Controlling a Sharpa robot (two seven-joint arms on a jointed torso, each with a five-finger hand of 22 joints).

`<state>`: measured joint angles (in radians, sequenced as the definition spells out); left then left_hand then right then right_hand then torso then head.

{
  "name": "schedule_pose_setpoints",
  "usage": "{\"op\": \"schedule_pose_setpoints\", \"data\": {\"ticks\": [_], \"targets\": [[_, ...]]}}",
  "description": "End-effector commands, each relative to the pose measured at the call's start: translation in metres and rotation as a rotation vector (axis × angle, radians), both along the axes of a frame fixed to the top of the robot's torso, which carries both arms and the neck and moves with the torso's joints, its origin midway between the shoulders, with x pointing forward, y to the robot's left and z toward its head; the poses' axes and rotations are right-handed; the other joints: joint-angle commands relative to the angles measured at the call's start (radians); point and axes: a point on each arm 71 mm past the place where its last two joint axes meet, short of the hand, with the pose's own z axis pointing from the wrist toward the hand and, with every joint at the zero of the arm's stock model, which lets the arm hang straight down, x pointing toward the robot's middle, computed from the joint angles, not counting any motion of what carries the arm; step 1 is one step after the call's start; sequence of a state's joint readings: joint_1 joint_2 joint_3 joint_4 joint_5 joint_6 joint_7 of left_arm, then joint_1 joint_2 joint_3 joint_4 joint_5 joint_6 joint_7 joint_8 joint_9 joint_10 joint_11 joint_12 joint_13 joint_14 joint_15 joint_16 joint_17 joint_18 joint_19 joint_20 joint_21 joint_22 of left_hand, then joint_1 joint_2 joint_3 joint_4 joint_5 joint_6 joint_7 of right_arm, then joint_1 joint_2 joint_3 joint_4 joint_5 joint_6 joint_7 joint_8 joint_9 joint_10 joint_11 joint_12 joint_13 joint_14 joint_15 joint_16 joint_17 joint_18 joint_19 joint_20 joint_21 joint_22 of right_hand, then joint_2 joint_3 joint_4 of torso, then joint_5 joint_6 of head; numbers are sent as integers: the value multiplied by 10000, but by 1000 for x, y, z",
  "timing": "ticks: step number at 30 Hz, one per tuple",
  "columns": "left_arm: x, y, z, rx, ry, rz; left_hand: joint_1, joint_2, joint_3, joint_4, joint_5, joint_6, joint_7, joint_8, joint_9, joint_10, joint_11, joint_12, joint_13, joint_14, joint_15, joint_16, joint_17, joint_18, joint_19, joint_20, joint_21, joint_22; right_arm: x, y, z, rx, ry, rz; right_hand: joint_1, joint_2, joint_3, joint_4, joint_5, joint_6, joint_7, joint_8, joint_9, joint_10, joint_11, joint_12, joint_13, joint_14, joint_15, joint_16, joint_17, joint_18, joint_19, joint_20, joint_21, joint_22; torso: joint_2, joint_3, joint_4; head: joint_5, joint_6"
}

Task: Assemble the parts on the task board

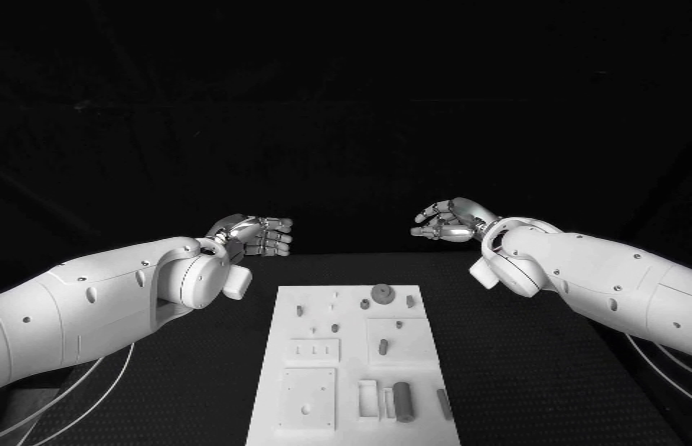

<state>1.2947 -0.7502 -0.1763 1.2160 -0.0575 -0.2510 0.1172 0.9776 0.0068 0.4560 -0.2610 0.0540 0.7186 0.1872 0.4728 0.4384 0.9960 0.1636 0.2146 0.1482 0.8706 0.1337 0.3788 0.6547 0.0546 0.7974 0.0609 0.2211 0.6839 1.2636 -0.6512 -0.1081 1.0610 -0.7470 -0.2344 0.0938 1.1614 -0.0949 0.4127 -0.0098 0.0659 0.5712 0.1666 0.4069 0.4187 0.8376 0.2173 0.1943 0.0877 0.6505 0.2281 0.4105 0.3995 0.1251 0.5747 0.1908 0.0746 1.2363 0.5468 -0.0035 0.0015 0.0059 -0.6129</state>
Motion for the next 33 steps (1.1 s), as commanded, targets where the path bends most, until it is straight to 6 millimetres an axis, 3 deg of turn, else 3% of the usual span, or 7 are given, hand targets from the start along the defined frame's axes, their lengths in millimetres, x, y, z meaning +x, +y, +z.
{"op": "schedule_pose_setpoints", "data": {"ticks": [1,6,9,17,20,24,33], "targets": [[-6,-13,0,-32,147,-1064,29,113,31,-159,34,116,1,-135,-84,123,-13,-152,-10,152,-19,-41,65,9,191,-58,-63,-61,-3,9,3,-2663,-1334,1075,102,-4,410,-1284,-25,1276,516,312,220,1871,-620,675,476,2569,-1015,1098,800,979,2697,-184,696,95,110,12,14,-22,-122],[-11,-19,2,-130,161,-1320,139,77,73,-249,40,139,7,-258,-153,150,9,-308,-34,185,-24,-110,117,-61,261,-119,-128,-107,-5,18,-2,-3988,-1777,1657,-94,94,732,-2019,-24,1576,430,189,323,2583,-925,844,956,3603,-1543,1663,1613,1336,3853,-291,1182,427,266,58,94,-22,-137],[-15,-21,4,-255,130,-1508,248,-46,56,-263,45,65,167,-416,-225,106,62,-499,-68,255,3,-158,191,-126,357,-193,-165,-129,-6,24,-6,-4774,-2093,1956,-231,155,922,-2387,-23,1706,384,106,373,2767,-994,787,1145,3949,-1736,1854,1963,1367,4278,-404,1367,616,369,79,185,-20,-203],[-27,-25,19,-451,-60,-1798,265,-128,21,-249,44,63,171,-472,-247,118,77,-589,-74,198,31,-251,211,-186,333,-202,-232,-157,-9,39,-12,-6014,-2625,2508,-224,131,1196,-2795,-28,2037,132,-138,461,4070,-1464,1028,1872,5467,-2597,3191,3173,1367,6077,-1214,2620,1008,735,149,403,-89,-177],[-32,-25,23,-503,-100,-1855,269,-136,17,-248,44,65,174,-483,-251,120,79,-609,-76,182,40,-275,213,-198,322,-203,-250,-164,-11,45,-16,-6477,-2443,2865,-193,120,1126,-2800,-28,2154,9,-206,489,4493,-1616,1209,2210,5672,-2766,3704,3545,1367,6359,-1411,3156,1013,884,154,468,-140,-116],[-35,-27,28,-547,-184,-1976,273,-152,11,-249,43,62,179,-497,-256,118,83,-632,-78,172,47,-297,217,-208,314,-203,-266,-170,-16,54,-23,-7178,-2359,3359,-259,108,1094,-2787,-25,2221,-56,-332,511,4711,-1697,1341,2663,5720,-2864,4126,3851,1367,6402,-1528,3716,1012,1040,155,516,-122,-225],[-40,-32,36,-539,-390,-2021,269,-205,-15,-245,44,19,205,-556,-278,87,108,-717,-90,154,63,-355,233,-229,303,-202,-308,-185,-17,70,-30,-7320,-2288,3502,-427,118,1128,-2757,-24,2134,-206,-726,507,5040,-1871,2127,4373,6023,-3066,5328,4491,1367,6597,-1904,5362,1003,1346,161,658,-144,-202]]}}
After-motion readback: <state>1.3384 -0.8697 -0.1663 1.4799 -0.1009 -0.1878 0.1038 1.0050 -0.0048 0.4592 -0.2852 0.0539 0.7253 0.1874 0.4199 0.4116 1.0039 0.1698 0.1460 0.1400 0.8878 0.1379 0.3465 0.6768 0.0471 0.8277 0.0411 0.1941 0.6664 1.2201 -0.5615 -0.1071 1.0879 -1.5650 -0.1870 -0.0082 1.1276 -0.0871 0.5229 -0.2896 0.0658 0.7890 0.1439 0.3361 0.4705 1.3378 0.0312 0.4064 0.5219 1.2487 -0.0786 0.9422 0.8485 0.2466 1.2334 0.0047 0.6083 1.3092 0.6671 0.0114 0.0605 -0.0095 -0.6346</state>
